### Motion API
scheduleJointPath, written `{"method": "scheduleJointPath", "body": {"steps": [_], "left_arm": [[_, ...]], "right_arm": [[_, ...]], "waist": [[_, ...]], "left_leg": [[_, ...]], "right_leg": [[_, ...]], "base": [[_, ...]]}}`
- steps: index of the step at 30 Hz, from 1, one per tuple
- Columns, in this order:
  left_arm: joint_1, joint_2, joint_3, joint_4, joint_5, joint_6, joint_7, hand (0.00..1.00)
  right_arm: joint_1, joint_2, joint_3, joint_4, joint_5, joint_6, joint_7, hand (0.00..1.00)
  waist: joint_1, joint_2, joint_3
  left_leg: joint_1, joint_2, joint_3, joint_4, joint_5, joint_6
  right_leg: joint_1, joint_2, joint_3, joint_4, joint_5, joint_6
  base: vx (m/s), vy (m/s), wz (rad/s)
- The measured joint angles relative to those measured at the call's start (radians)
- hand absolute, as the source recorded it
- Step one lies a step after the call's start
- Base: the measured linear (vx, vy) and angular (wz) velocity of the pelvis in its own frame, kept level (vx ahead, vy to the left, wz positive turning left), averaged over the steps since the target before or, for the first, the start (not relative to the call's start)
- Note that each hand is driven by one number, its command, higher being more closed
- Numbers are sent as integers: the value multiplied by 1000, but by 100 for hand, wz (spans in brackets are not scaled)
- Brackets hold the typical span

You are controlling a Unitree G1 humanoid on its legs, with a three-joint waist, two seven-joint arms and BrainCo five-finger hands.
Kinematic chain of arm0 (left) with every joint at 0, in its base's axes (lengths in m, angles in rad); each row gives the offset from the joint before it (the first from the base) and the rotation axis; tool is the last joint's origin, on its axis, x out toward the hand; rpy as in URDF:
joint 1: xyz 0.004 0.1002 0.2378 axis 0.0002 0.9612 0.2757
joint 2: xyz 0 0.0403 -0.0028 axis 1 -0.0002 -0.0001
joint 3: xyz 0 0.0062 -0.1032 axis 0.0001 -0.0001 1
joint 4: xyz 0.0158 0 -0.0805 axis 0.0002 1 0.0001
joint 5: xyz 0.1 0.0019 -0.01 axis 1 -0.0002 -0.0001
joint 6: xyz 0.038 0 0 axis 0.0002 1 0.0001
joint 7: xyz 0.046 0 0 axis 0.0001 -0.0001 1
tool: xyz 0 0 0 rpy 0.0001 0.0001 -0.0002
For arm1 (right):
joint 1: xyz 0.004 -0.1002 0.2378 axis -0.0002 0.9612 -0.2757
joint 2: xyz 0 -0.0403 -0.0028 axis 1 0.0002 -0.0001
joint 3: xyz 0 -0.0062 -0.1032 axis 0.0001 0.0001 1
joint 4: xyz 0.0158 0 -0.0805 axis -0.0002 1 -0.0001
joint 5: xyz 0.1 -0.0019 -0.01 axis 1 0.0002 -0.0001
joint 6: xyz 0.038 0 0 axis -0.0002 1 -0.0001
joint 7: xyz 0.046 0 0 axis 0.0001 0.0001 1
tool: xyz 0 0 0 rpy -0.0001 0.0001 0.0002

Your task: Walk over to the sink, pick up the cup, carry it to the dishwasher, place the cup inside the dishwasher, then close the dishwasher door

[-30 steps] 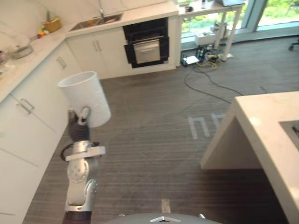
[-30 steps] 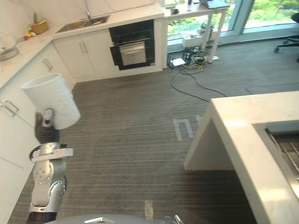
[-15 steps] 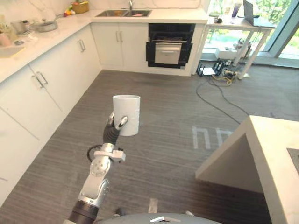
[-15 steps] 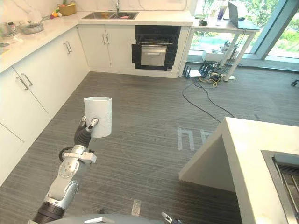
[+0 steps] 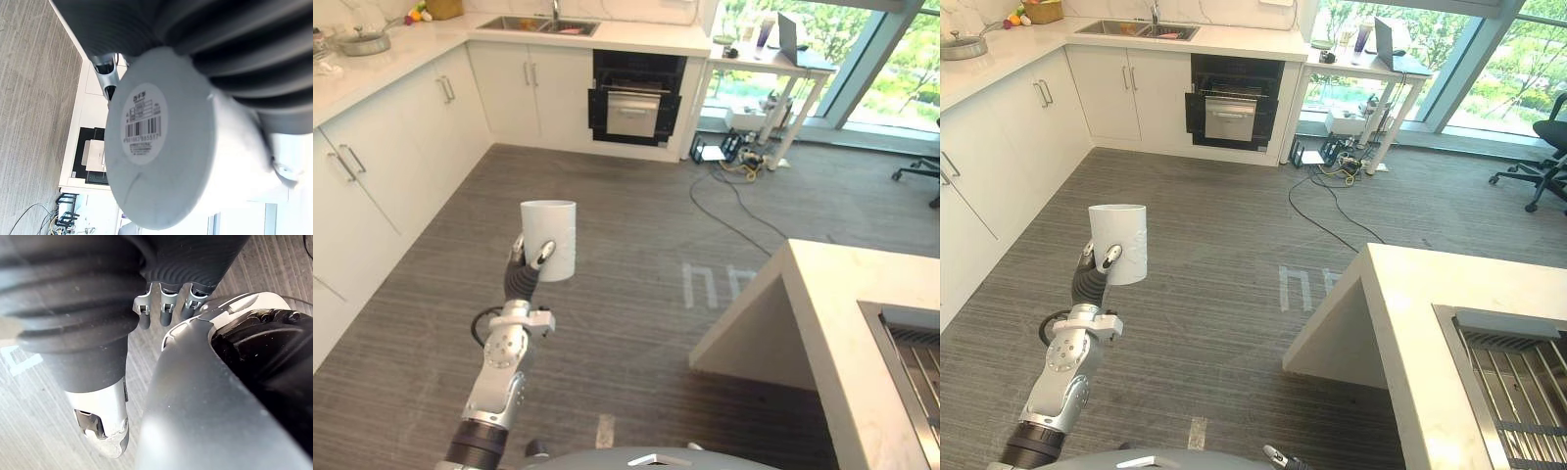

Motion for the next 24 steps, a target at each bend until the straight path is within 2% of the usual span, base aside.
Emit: {"method": "scheduleJointPath", "body": {"steps": [5,8,12,13,16,18,20,21,22,23,24], "left_arm": [[16,-1,57,3,-51,0,8,100],[56,-3,108,4,-143,6,20,100],[77,-22,112,5,-222,47,11,100],[79,-38,112,5,-224,57,8,100],[79,-59,112,1,-226,67,-15,100],[74,-66,111,-13,-225,69,-31,100],[61,-71,111,-27,-218,71,-41,100],[52,-72,105,-36,-214,80,-52,100],[49,-73,97,-45,-211,84,-56,100],[26,-84,83,-42,-190,87,-63,100],[7,-83,63,-18,-170,95,-74,100]], "right_arm": [[14,2,-20,-2,13,-13,-2,0],[26,22,-68,-7,8,-30,-42,0],[25,31,-129,-18,-40,-80,-127,0],[30,29,-130,-24,-90,-104,-138,0],[30,31,-131,-41,-119,-144,-142,0],[20,37,-132,-44,-118,-163,-142,0],[18,41,-146,-44,-116,-160,-145,0],[21,47,-167,-43,-116,-159,-148,0],[30,49,-172,-43,-116,-160,-150,0],[26,42,-175,-44,-114,-163,-154,0],[30,42,-175,-44,-112,-171,-155,0]], "waist": [[-1,7,5],[1,19,13],[11,43,40],[9,52,39],[2,55,38],[6,53,37],[25,37,35],[34,22,26],[32,13,20],[27,27,29],[28,22,30]], "left_leg": [[11,9,25,7,4,1],[38,13,43,8,3,3],[13,11,56,88,-21,41],[13,5,50,88,-21,41],[13,-14,50,87,-34,43],[-11,-25,50,134,-91,48],[-73,-39,52,289,-181,76],[-111,-52,66,405,-252,118],[-120,-65,80,453,-282,128],[-128,-64,60,515,-360,99],[-102,-80,38,520,-389,109]], "right_leg": [[15,9,9,-7,6,-3],[34,12,26,-9,6,-4],[41,-2,17,1,-6,1],[41,-9,5,18,-17,3],[33,-39,-26,82,-56,18],[23,-64,-32,126,-92,35],[14,-117,-43,192,-133,58],[34,-154,-82,217,-140,77],[46,-165,-87,257,-135,99],[-14,-206,-63,468,-123,61],[-111,-249,12,696,-26,-65]], "base": [[-4,-5,-4],[-29,-30,-11],[-64,-17,5],[-79,-9,19],[-34,10,35],[12,60,36],[66,130,37],[116,151,38],[204,175,75],[208,193,88],[201,201,84]]}}
